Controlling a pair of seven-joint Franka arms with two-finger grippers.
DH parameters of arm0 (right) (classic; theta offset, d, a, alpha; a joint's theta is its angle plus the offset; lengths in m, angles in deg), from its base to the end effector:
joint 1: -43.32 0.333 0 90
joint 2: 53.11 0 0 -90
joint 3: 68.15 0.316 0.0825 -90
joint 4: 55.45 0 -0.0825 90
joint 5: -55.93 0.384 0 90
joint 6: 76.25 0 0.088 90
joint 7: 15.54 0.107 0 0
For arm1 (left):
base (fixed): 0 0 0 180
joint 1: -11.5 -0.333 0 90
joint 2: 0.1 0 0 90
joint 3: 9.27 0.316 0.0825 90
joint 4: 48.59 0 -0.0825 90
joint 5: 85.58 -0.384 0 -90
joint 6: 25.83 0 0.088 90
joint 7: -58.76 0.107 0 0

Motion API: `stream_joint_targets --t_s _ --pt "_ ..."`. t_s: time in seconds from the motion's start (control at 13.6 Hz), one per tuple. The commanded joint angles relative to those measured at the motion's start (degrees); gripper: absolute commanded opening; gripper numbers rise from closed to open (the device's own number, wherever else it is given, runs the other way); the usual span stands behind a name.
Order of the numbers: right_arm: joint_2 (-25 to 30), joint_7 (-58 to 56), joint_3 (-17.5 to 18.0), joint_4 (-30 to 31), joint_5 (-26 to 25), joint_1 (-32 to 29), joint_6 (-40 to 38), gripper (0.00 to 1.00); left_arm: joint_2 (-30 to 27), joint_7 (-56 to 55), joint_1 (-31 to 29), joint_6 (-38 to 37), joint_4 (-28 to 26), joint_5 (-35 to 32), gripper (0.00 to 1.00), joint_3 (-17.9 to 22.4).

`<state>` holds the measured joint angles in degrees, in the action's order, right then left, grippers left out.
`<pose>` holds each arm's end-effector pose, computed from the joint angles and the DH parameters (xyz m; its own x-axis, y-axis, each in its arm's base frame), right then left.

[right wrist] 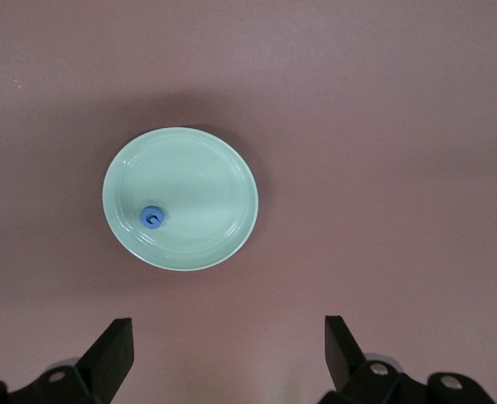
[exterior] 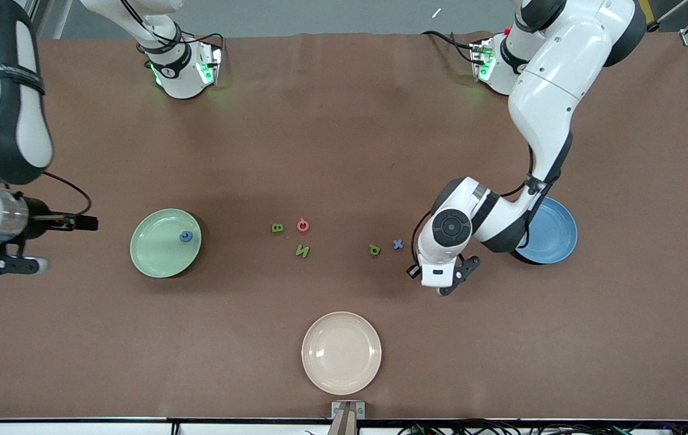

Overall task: Sort upper and lower case letters into plates
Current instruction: 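Carry the green u over the blue plate with the left gripper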

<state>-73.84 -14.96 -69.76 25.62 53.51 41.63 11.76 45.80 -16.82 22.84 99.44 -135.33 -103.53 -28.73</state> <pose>0.6406 -0.0390 0.4769 0.9690 -0.0681 -0.2376 -0.0569 -0.9969 0.0537 0.6262 -0.3174 0.1999 0.7791 0.6266 -0.0200 0.6240 -0.7781 -0.0715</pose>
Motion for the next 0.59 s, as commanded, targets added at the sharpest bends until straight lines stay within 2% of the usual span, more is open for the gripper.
stream_joint_targets --t_s 0.0,0.22,0.37,0.51 --pt "0.08 -1.20 0.99 -3.89 -1.00 -1.57 -3.96 1.00 -7.46 8.13 -5.25 -2.32 -7.89 -0.68 0.10 -2.68" --pt "0.08 -0.93 1.25 -7.84 -0.57 -1.39 -6.53 1.00 -13.62 20.86 -13.42 -2.32 -16.15 -0.68 0.10 -7.33" --pt "-0.18 -0.93 1.26 -9.26 -0.48 -1.65 -6.70 1.00 -17.14 33.06 -21.93 -2.32 -22.04 -0.77 0.10 -12.34" --pt "-0.10 -0.85 1.17 -9.53 -0.48 -1.57 -6.62 1.00 -20.12 44.49 -28.71 -2.15 -26.87 -0.86 0.10 -15.42"
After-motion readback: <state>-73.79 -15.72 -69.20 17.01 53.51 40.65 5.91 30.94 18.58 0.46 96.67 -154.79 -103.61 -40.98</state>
